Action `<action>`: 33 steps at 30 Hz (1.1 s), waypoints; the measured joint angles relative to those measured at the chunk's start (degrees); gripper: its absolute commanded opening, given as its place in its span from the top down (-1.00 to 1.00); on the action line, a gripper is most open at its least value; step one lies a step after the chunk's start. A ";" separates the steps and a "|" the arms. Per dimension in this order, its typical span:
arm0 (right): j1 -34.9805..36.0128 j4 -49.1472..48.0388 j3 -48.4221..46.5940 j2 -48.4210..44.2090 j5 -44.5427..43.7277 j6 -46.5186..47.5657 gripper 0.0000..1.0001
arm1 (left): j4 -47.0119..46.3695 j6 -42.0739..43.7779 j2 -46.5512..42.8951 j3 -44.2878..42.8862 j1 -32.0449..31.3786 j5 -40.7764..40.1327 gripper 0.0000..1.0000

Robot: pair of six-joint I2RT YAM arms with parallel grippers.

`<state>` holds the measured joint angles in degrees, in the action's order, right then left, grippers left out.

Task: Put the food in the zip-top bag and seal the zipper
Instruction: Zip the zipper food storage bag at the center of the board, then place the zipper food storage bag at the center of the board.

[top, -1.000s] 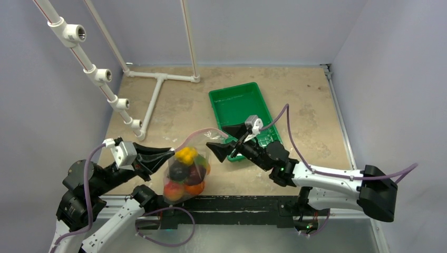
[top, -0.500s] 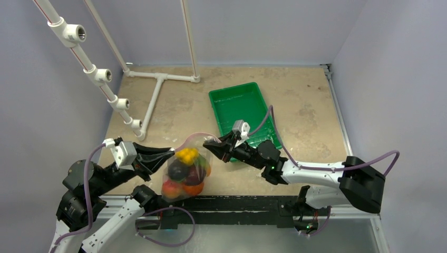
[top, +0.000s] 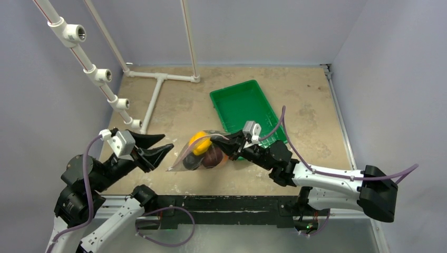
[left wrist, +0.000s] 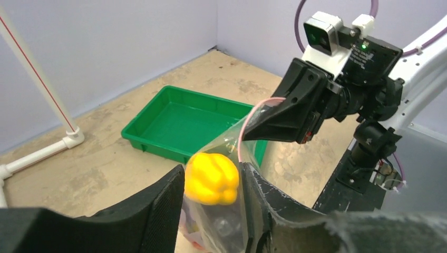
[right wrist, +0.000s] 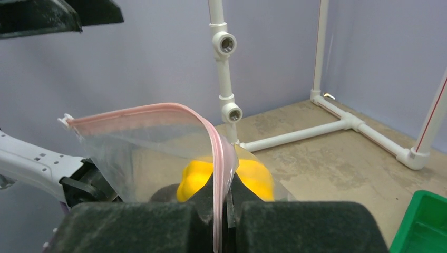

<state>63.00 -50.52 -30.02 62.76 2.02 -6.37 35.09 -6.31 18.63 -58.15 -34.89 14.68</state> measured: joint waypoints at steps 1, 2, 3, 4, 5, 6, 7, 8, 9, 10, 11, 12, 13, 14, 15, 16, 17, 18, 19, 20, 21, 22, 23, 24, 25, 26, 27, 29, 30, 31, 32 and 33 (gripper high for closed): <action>0.00 0.33 0.00 -0.28 0.00 0.24 1.00 | -0.02 0.09 0.76 -0.61 0.00 -0.37 -0.01; 0.00 0.46 0.02 -0.37 0.00 0.42 1.00 | -0.04 0.15 1.70 -1.38 0.00 -0.74 -0.08; -0.02 0.68 0.07 -0.44 0.00 0.57 1.00 | -0.07 0.20 2.60 -2.01 0.00 -1.05 -0.13; 0.00 1.09 0.11 -0.55 0.02 0.72 1.00 | -0.11 0.15 3.54 -2.62 0.00 -1.25 -0.17; 0.02 1.55 0.17 -0.63 0.02 0.92 1.00 | -0.20 0.22 4.52 -3.17 0.00 -1.25 -0.20; 0.09 1.97 0.22 -0.68 0.02 1.07 1.00 | -0.22 0.20 5.38 -3.54 0.00 -1.14 -0.23; 0.13 2.43 0.33 -0.74 0.02 1.14 1.00 | -0.22 0.39 6.54 -4.02 0.00 -0.61 -0.24; 0.26 3.08 0.50 -0.98 0.02 1.27 1.00 | -0.22 0.55 7.85 -4.48 0.00 0.11 -0.27; 0.33 3.54 0.57 -1.11 0.02 1.31 1.00 | -0.24 0.63 9.25 -4.85 0.00 1.03 -0.29; 0.37 3.87 0.57 -1.27 0.02 1.31 1.00 | -0.24 0.96 10.64 -5.11 0.00 2.16 -0.30; 0.37 4.13 0.57 -1.36 0.02 1.31 1.00 | -0.24 1.11 11.98 -5.20 0.00 3.30 -0.30; 0.37 4.37 0.57 -1.42 0.02 1.31 1.00 | -0.20 1.22 13.20 -5.25 0.00 4.31 -0.30; 0.42 4.76 0.57 -1.44 0.02 1.31 1.00 | -0.17 1.40 14.69 -5.27 0.00 5.42 -0.30; 0.44 5.22 0.57 -1.42 0.00 1.29 1.00 | -0.07 1.44 16.26 -5.27 0.00 6.45 -0.30; 0.48 5.68 0.57 -1.42 -0.02 1.29 1.00 | 0.02 1.42 17.77 -5.25 0.00 7.37 -0.30; 0.48 6.16 0.57 -1.42 -0.02 1.29 1.00 | 0.15 1.42 19.30 -5.18 0.00 8.24 -0.30; 0.48 6.49 0.57 -1.42 -0.07 1.29 1.00 | 0.17 1.42 20.15 -5.03 0.00 8.85 -0.29; 0.48 6.88 0.57 -1.38 -0.20 1.27 1.00 | 0.15 1.40 20.96 -4.74 0.00 9.42 -0.29; 0.48 7.23 0.57 -1.31 -0.50 1.27 1.00 | 0.11 1.40 21.55 -4.35 0.00 9.88 -0.29; 0.48 7.58 0.57 -1.25 -0.83 1.27 1.00 | -0.11 1.38 22.10 -3.76 0.00 10.34 -0.29; 0.48 7.96 0.50 -1.18 -1.03 1.27 1.00 | -0.11 1.36 22.43 -3.17 0.00 10.73 -0.29; 0.48 8.44 0.37 -1.03 -1.18 1.25 1.00 | -0.02 1.36 22.58 -2.69 0.00 10.99 -0.29; 0.48 8.87 0.20 -0.83 -1.33 1.25 1.00 | 0.07 1.36 22.73 -2.32 0.00 11.32 -0.29; 0.48 9.22 -0.02 -0.59 -1.51 1.22 1.00 | 0.17 1.38 22.97 -2.12 0.00 11.72 -0.28; 0.48 9.49 -0.20 -0.37 -1.62 1.16 1.00 | 0.26 1.38 23.30 -2.03 0.00 11.98 -0.26; 0.48 9.60 -0.28 -0.22 -1.81 1.07 1.00 | 0.46 1.38 23.87 -1.99 0.00 12.37 -0.23; 0.48 9.66 -0.28 -0.11 -2.16 1.03 1.00 | 0.55 1.40 24.17 -1.99 0.00 12.68 -0.18; 0.48 9.79 -0.28 -0.09 -2.56 0.90 1.00 | 0.74 1.40 25.09 -1.90 0.00 13.25 -0.10; 0.48 9.77 -0.28 -0.07 -2.58 0.81 1.00 | 0.79 1.42 25.44 -1.75 0.00 13.44 -0.08; 0.48 9.73 -0.28 0.09 -2.58 0.79 1.00 | 0.79 1.42 25.81 -1.38 0.00 13.51 -0.07; 0.48 9.64 -0.37 0.35 -2.60 0.70 1.00 | 0.94 1.42 26.14 -0.90 0.00 13.53 -0.05; 0.48 9.66 -0.52 0.68 -2.58 0.52 1.00 | 1.27 1.44 26.56 -0.46 0.00 13.51 -0.03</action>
<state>63.48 -40.86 -30.55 63.44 -0.56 -5.85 36.36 -4.86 45.19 -58.61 -34.89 28.18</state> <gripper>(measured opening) 0.004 0.540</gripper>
